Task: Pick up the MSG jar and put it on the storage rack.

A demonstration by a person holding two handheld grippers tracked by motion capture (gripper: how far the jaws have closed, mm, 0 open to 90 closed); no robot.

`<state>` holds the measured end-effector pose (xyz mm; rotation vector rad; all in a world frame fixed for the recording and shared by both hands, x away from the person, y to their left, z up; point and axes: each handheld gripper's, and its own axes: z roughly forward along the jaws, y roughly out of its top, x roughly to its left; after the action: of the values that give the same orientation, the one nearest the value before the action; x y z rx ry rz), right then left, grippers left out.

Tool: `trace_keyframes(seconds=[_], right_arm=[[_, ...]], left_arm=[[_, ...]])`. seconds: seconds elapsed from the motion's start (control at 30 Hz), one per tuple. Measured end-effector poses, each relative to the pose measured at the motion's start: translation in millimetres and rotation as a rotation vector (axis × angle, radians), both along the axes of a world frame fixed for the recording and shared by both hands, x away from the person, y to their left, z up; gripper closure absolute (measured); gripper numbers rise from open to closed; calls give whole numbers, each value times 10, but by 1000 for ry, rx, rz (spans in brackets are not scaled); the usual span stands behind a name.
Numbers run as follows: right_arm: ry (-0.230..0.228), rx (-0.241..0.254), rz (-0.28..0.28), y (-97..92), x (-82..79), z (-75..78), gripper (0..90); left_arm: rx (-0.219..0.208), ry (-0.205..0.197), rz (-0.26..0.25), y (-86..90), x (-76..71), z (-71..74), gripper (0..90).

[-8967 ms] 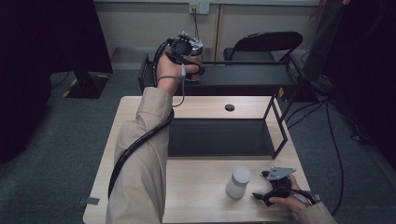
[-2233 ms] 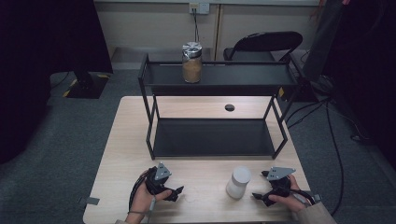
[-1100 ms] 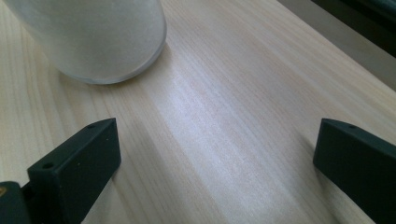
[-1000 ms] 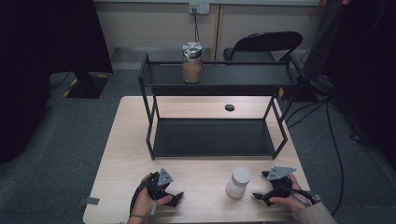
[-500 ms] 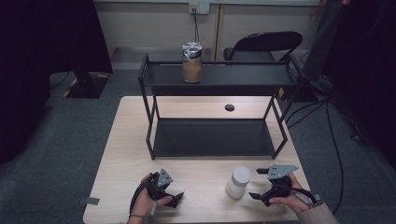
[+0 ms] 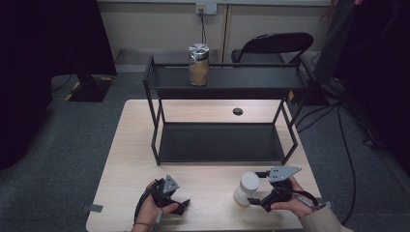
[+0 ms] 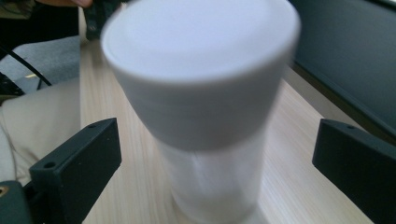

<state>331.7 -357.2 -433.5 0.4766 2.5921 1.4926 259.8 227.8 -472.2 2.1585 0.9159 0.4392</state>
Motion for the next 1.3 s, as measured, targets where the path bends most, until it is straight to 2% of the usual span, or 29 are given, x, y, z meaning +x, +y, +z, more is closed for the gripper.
trace_keyframes(seconds=[0.13,0.33,0.5,0.7,0.87,1.03,1.3], right_arm=[[-9,25,14,68,39,-37,129],[-40,36,30,89,45,-43,320],[-73,28,30,103,2,-42,336],[-90,26,32,113,-15,-42,345],[-92,24,45,130,-27,14,349],[-83,32,29,138,-37,178,350],[-63,39,18,132,46,543,351]], left_arm=[[0,-1,-1,3,-2,-2,0],[0,-1,-1,4,-2,-2,0],[-1,-2,-1,4,-3,-4,0],[-1,-3,-1,7,-4,-5,0],[-1,-3,-1,6,-5,-5,0],[-1,-3,-1,6,-5,-5,0],[-1,-3,-1,6,-5,-5,0]])
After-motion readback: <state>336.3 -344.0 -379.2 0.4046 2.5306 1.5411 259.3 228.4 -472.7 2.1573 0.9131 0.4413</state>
